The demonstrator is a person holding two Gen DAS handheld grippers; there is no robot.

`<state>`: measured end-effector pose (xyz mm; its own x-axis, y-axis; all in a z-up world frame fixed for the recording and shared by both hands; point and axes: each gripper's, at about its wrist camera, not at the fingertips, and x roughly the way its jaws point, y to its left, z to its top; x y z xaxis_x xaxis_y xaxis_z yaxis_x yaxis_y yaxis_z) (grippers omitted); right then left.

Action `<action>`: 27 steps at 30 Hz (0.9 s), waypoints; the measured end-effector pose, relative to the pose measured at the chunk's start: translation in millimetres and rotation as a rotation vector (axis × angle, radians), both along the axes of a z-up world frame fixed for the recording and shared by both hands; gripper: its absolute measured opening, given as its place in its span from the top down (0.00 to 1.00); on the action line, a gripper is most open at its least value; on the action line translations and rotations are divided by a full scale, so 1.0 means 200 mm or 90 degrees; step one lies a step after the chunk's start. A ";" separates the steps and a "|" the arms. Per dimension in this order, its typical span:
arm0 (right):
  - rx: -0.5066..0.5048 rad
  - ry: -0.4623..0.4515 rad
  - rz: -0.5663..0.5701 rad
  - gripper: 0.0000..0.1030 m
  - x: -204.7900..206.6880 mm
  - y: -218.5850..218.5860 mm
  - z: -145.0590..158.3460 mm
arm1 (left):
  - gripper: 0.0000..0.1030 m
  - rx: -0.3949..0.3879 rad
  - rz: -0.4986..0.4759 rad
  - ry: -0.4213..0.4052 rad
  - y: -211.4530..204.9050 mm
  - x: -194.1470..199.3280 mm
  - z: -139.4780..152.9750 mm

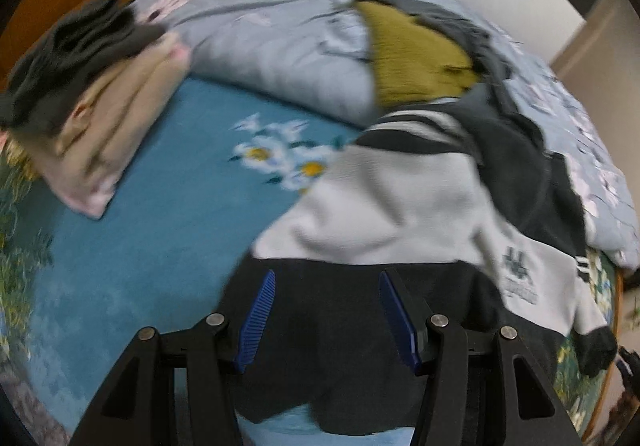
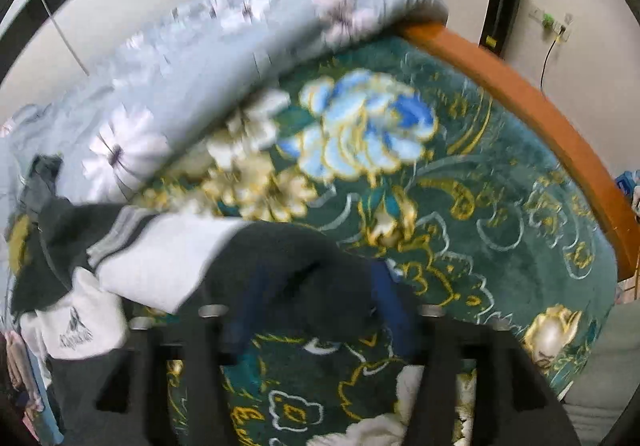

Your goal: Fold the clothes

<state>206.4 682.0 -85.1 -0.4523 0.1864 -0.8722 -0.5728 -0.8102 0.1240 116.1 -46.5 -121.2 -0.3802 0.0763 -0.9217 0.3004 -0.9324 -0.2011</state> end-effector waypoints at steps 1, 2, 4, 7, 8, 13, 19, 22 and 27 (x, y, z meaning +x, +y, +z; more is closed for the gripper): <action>-0.003 0.022 -0.003 0.40 0.03 -0.02 0.04 | 0.43 -0.003 0.008 -0.011 -0.03 0.00 -0.03; -0.015 0.043 -0.006 0.40 0.06 -0.06 0.06 | 0.43 -0.008 0.015 -0.022 -0.06 0.01 -0.06; -0.062 0.067 0.000 0.40 0.11 -0.16 0.06 | 0.43 -0.015 0.029 -0.041 -0.09 0.01 -0.12; -0.096 0.056 0.028 0.40 0.15 -0.35 0.00 | 0.43 -0.010 0.043 -0.062 -0.11 0.00 -0.23; -0.100 0.048 0.038 0.40 0.16 -0.42 -0.02 | 0.43 -0.015 0.040 -0.068 -0.11 -0.01 -0.25; -0.126 0.040 0.065 0.40 0.23 -0.65 -0.05 | 0.43 -0.047 0.006 -0.103 -0.11 -0.09 -0.37; -0.115 0.028 0.080 0.40 0.26 -0.75 0.03 | 0.94 -0.059 -0.040 -0.118 -0.07 -0.09 -0.42; -0.108 0.028 0.089 0.40 0.24 -0.78 0.07 | 0.95 -0.087 -0.055 -0.096 -0.08 -0.11 -0.37; -0.095 0.019 0.106 0.40 0.24 -0.84 0.10 | 0.95 -0.243 -0.106 -0.032 -0.15 -0.20 -0.18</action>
